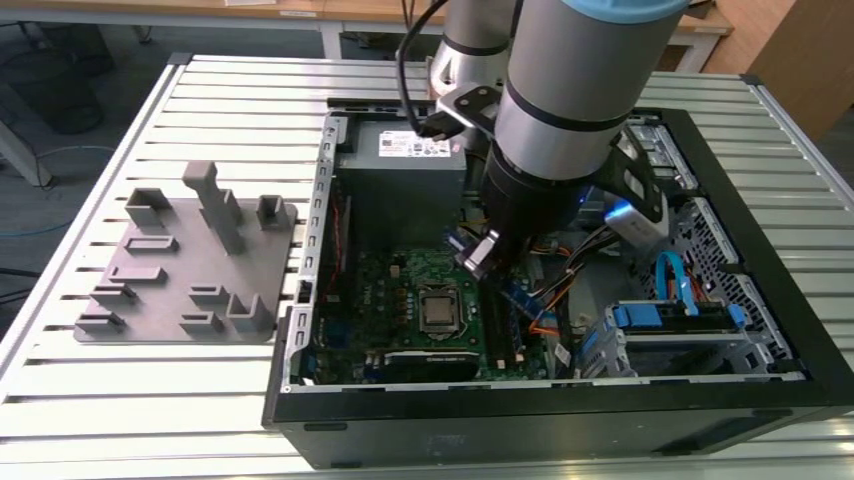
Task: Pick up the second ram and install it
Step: 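Insert the second ram into the second slot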
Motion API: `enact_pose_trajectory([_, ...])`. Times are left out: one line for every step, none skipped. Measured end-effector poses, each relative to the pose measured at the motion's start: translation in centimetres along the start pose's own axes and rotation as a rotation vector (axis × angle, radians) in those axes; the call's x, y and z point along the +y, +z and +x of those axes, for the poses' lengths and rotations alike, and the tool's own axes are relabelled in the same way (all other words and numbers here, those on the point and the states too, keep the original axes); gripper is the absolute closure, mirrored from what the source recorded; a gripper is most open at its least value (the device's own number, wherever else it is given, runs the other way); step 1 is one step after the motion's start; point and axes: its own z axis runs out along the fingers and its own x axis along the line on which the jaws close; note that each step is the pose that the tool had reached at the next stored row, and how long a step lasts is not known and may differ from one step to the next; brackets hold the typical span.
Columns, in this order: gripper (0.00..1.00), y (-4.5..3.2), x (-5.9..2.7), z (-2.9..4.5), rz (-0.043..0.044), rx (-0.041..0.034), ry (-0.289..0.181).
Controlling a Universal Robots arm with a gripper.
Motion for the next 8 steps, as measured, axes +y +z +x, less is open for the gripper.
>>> enact_pose_trajectory([0.86,0.00,0.00,0.00,0.0002,-0.0003,0.009])
enact_pose_trajectory([0.86,0.01,0.00,0.00,0.0004,-0.0006,0.017])
enact_pose_trajectory([0.86,0.01,0.00,0.00,0.0006,-0.0008,0.026])
enact_pose_trajectory([0.86,0.02,0.00,0.00,0.0007,-0.0010,0.034])
enact_pose_trajectory([0.86,0.02,0.00,0.00,0.0009,-0.0013,0.042])
enact_pose_trajectory([0.86,0.02,0.00,0.00,0.0011,-0.0015,0.051])
enact_pose_trajectory([0.86,0.02,0.00,0.00,0.0013,-0.0017,0.059])
enact_pose_trajectory([0.86,0.03,0.00,0.00,0.0015,-0.0021,0.068])
